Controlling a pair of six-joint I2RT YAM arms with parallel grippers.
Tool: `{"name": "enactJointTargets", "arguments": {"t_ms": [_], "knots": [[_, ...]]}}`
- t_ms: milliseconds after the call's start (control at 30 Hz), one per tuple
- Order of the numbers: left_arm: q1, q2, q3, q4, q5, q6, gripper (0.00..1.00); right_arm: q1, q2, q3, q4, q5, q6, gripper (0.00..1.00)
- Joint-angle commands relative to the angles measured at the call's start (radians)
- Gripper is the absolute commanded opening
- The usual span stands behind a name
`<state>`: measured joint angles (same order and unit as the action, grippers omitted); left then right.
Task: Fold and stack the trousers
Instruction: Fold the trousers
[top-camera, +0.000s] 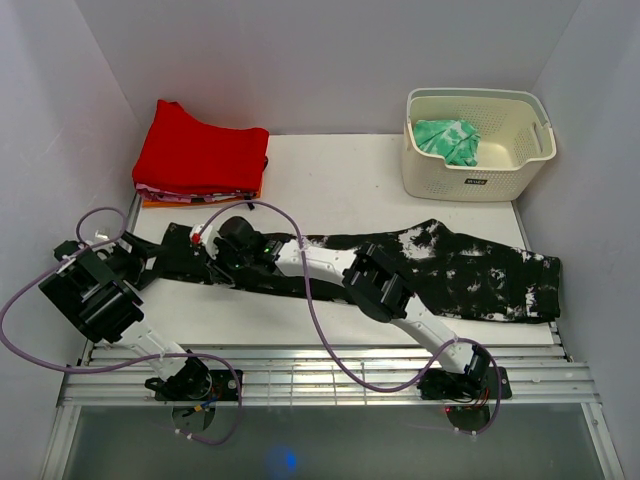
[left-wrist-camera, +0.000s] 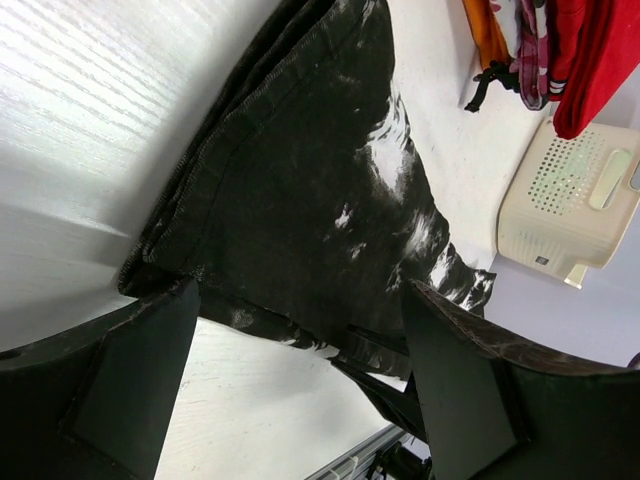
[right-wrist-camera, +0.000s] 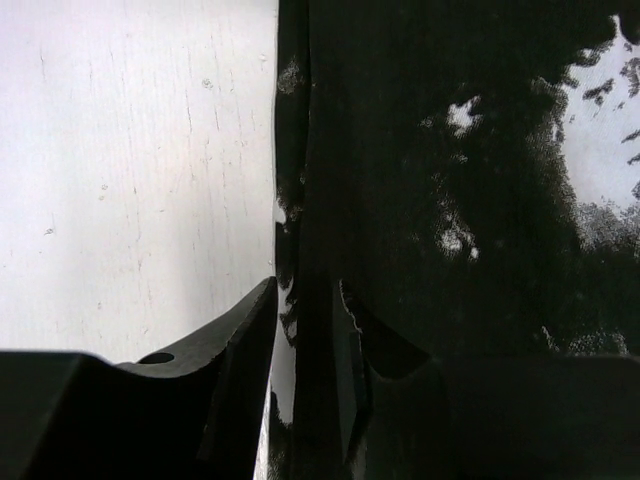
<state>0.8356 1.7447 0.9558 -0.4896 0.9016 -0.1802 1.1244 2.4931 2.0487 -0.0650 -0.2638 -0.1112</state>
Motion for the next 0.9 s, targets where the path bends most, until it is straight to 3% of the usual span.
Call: {"name": "enactJointTargets", "arguments": {"t_ms": [0, 633, 733, 867], "knots": [[0.000, -0.027, -0.014, -0.004, -0.018, 0.019, 0.92, 0.006, 0.030, 0.038, 0.053, 0.002, 0.001, 0.34], [0.000, -0.010, -0.051, 0.026, -0.067, 0.019, 0.92, 0.028, 0.084, 0.076, 0.045, 0.006, -0.057, 0.35], [-0.001, 0.004, -0.048, 0.040, -0.082, 0.007, 0.92, 0.034, 0.090, 0.076, 0.047, 0.015, -0.068, 0.32], [0.000, 0.025, -0.045, 0.046, -0.089, -0.008, 0.92, 0.038, 0.082, 0.077, 0.051, 0.032, -0.077, 0.21]]}}
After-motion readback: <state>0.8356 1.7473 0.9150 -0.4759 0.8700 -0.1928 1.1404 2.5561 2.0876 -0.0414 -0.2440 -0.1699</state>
